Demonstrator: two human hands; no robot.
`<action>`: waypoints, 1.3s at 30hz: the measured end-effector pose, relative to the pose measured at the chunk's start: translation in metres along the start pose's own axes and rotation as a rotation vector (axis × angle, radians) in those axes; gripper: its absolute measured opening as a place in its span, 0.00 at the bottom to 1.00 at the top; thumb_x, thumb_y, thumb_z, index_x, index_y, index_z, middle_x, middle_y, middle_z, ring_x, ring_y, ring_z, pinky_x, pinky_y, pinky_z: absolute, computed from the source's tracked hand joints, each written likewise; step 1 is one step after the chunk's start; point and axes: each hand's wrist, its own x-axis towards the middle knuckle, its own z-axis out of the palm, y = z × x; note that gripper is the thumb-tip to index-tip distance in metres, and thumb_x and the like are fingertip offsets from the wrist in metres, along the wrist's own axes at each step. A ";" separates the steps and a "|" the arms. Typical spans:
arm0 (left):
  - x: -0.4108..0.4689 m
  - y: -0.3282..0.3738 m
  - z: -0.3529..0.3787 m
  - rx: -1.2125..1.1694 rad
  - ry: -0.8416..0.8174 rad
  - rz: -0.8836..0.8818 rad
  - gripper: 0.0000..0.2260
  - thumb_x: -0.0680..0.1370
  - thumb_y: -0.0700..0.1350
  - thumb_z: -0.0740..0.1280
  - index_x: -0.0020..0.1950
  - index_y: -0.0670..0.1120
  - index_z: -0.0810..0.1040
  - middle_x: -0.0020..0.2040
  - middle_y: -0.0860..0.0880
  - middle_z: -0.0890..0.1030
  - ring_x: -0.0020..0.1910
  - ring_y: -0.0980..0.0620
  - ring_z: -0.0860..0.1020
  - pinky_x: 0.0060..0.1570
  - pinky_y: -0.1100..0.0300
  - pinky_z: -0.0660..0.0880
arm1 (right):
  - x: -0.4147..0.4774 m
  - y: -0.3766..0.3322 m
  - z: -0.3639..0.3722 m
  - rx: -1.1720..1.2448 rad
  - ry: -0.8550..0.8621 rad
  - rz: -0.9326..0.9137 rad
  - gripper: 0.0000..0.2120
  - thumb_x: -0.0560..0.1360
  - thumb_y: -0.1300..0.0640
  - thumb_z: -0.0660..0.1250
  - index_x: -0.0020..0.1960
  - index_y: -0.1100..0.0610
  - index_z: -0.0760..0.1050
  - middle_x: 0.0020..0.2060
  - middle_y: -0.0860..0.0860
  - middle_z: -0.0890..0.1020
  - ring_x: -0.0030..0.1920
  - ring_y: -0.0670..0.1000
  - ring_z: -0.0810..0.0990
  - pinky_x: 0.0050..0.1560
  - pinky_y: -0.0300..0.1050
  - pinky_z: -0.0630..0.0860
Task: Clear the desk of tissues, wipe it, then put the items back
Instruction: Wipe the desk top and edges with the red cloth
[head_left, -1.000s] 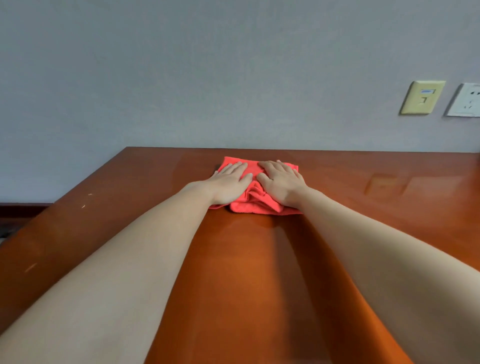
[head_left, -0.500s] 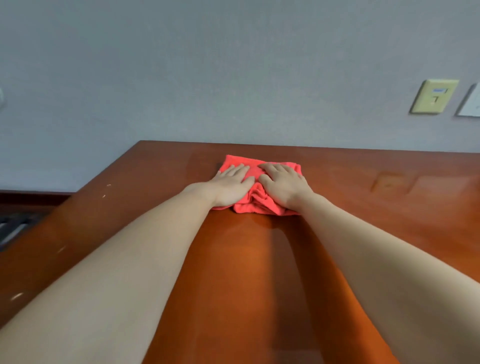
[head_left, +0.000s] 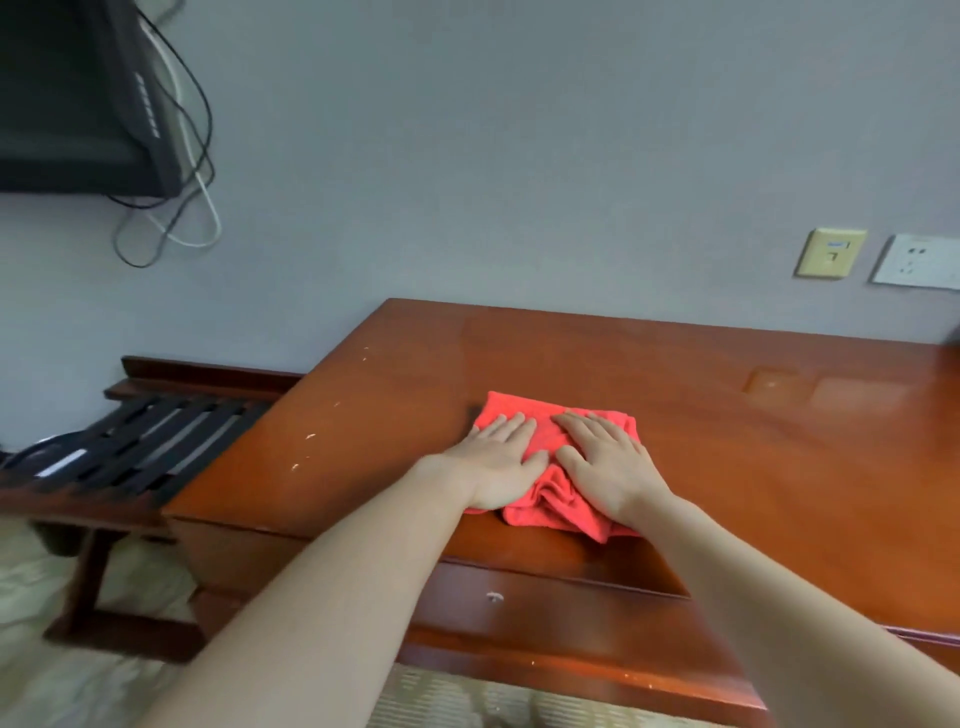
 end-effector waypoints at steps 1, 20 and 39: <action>-0.013 0.002 0.004 0.002 0.002 -0.003 0.27 0.85 0.57 0.44 0.81 0.48 0.44 0.81 0.50 0.42 0.80 0.52 0.41 0.78 0.52 0.40 | -0.012 -0.005 0.001 -0.002 -0.003 0.000 0.25 0.81 0.46 0.51 0.77 0.43 0.57 0.77 0.43 0.59 0.78 0.47 0.52 0.76 0.51 0.49; -0.172 -0.102 0.007 0.033 0.061 -0.234 0.27 0.84 0.58 0.42 0.81 0.53 0.39 0.80 0.57 0.39 0.78 0.60 0.39 0.75 0.43 0.34 | -0.055 -0.157 0.053 0.025 -0.126 -0.215 0.25 0.81 0.45 0.50 0.78 0.43 0.55 0.78 0.41 0.56 0.78 0.45 0.50 0.76 0.53 0.46; -0.136 -0.206 -0.020 -0.131 0.103 -0.276 0.25 0.85 0.56 0.41 0.80 0.53 0.39 0.80 0.57 0.38 0.77 0.61 0.36 0.76 0.49 0.34 | 0.026 -0.216 0.088 0.053 -0.160 -0.258 0.28 0.80 0.37 0.48 0.79 0.42 0.51 0.78 0.41 0.53 0.78 0.45 0.47 0.76 0.53 0.43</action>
